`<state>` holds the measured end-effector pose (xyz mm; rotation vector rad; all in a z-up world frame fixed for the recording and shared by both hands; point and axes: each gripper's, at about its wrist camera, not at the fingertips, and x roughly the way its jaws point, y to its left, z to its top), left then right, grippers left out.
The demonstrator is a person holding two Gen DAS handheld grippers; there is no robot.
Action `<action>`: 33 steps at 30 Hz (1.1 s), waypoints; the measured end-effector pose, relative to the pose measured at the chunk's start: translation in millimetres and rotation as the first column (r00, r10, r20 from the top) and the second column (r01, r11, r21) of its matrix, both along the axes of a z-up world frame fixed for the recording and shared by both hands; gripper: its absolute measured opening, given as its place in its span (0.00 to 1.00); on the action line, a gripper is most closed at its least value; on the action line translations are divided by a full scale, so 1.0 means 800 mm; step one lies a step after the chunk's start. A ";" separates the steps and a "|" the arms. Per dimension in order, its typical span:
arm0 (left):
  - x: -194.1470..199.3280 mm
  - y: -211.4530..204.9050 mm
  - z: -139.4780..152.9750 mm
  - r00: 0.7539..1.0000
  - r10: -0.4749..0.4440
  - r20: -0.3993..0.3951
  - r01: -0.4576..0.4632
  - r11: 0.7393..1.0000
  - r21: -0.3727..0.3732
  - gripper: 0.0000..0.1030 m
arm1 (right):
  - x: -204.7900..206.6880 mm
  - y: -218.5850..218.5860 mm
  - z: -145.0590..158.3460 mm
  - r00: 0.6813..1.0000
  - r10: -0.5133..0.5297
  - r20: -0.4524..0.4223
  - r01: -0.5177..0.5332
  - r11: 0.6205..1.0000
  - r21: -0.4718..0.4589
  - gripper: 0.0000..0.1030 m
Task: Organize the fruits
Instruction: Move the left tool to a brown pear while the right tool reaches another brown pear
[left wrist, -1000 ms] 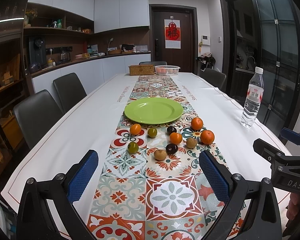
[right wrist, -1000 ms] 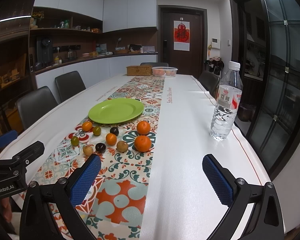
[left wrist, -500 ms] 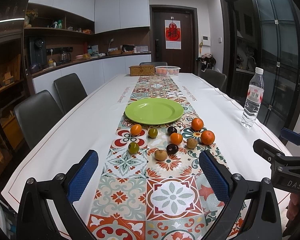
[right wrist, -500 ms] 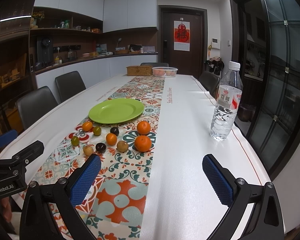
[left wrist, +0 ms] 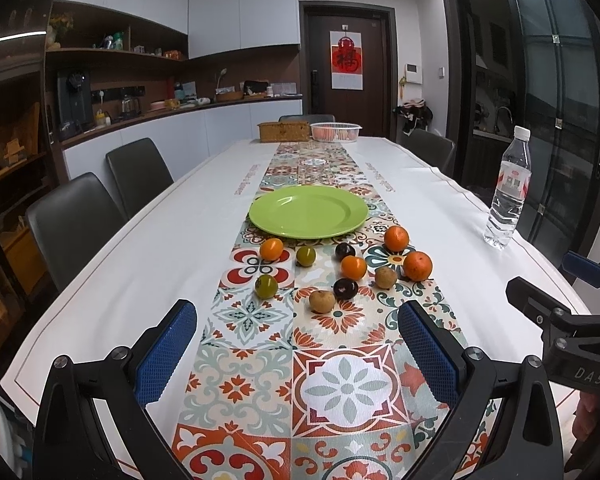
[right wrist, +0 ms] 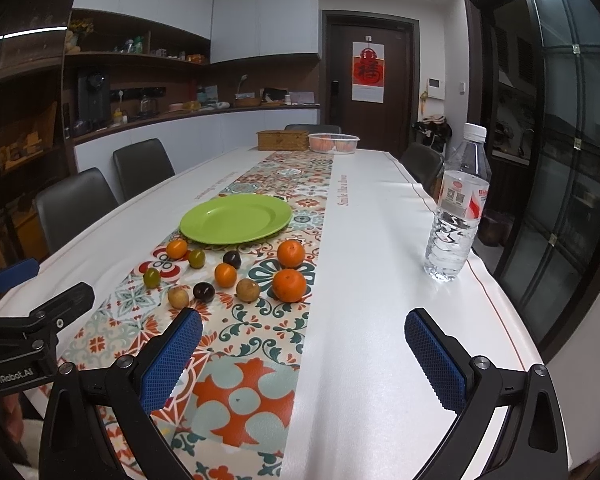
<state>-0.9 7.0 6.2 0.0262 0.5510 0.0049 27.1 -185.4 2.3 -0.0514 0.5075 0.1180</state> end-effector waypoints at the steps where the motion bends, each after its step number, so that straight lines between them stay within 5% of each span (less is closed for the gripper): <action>1: 0.001 0.001 -0.001 1.000 0.000 -0.002 0.000 1.000 0.000 0.99 | 0.001 0.002 -0.002 1.000 0.005 -0.001 -0.005 1.000 -0.004 1.00; 16: 0.037 -0.001 -0.024 0.998 -0.035 -0.045 0.037 0.999 0.027 0.80 | 0.037 0.033 -0.024 0.995 0.103 -0.008 -0.103 0.991 -0.080 0.95; 33: 0.092 -0.012 -0.048 0.984 -0.114 -0.136 0.120 0.992 0.037 0.57 | 0.096 0.066 -0.049 0.973 0.201 -0.113 -0.213 0.970 -0.114 0.73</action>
